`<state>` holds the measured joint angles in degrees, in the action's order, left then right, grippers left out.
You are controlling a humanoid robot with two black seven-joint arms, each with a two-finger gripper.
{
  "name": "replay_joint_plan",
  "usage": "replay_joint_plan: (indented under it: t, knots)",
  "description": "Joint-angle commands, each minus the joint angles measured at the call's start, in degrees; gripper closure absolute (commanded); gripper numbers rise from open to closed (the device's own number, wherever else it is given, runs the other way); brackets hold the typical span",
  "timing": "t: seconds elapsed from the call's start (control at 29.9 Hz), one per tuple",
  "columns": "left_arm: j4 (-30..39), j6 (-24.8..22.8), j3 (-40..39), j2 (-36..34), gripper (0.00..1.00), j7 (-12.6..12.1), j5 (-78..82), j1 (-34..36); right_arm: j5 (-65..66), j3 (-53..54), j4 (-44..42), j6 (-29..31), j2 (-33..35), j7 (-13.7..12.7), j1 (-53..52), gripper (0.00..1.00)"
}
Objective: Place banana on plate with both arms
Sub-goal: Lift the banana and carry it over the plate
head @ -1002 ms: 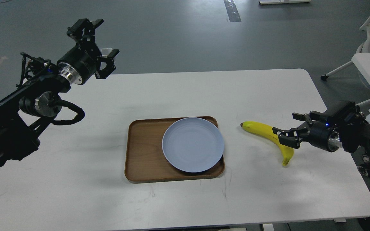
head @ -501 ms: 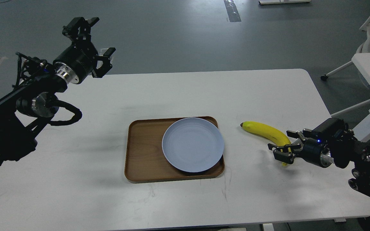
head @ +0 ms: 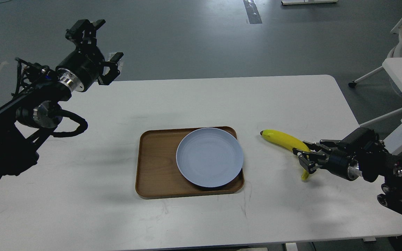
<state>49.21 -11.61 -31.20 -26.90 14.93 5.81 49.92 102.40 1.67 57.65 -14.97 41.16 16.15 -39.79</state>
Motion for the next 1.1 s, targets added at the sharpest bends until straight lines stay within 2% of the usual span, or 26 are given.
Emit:
replay_joint_plan:
  t: [0.0, 0.17, 0.27, 0.4, 0.47, 0.53, 0.8, 0.94, 1.07]
  knots:
    - [0.1, 0.0, 0.0, 0.0, 0.02, 0.0, 0.1, 0.0, 0.0, 0.0, 0.0, -0.1, 0.0, 1.2, 0.0, 0.69]
    - [0.1, 0.0, 0.0, -0.1, 0.02, 0.0, 0.9, 0.0, -0.7, 0.4, 0.9, -0.3, -0.2, 1.5, -1.1, 0.72]
    - [0.0, 0.0, 0.0, -0.1, 0.02, 0.0, 0.9, -0.1, -2.4, 0.4, 4.6, 0.0, -0.1, 2.8, -4.8, 0.73]
    - [0.0, 0.0, 0.0, 0.1, 0.02, 0.0, 0.9, -0.1, -2.8, 0.1, 8.5, 0.6, 0.2, 3.2, -8.9, 0.73]
    - [0.1, 0.1, -0.1, 0.2, 0.02, 0.0, 0.9, -0.1, -3.0, -0.2, 9.0, 0.9, -0.1, 5.2, -10.9, 0.73]
    - [0.1, 0.0, -0.1, 0.1, 0.02, 0.1, 0.9, -0.1, -2.9, -0.9, 9.1, 1.7, -0.7, 5.6, -11.8, 0.73]
    - [0.0, -0.1, -0.1, -0.7, 0.02, 0.6, 0.9, -0.2, -3.2, -9.3, 5.2, 3.2, -8.8, 5.8, -18.4, 0.73]
    - [0.0, -0.3, -0.1, -1.2, 0.02, 1.9, 0.9, -0.2, -3.3, -10.7, -0.9, 3.5, -17.7, 5.9, -18.6, 0.72]
    - [0.0, -0.3, -0.1, -1.5, 0.02, 1.9, 0.9, -0.2, -3.3, -11.4, -1.8, 3.5, -18.5, 6.0, -18.5, 0.73]
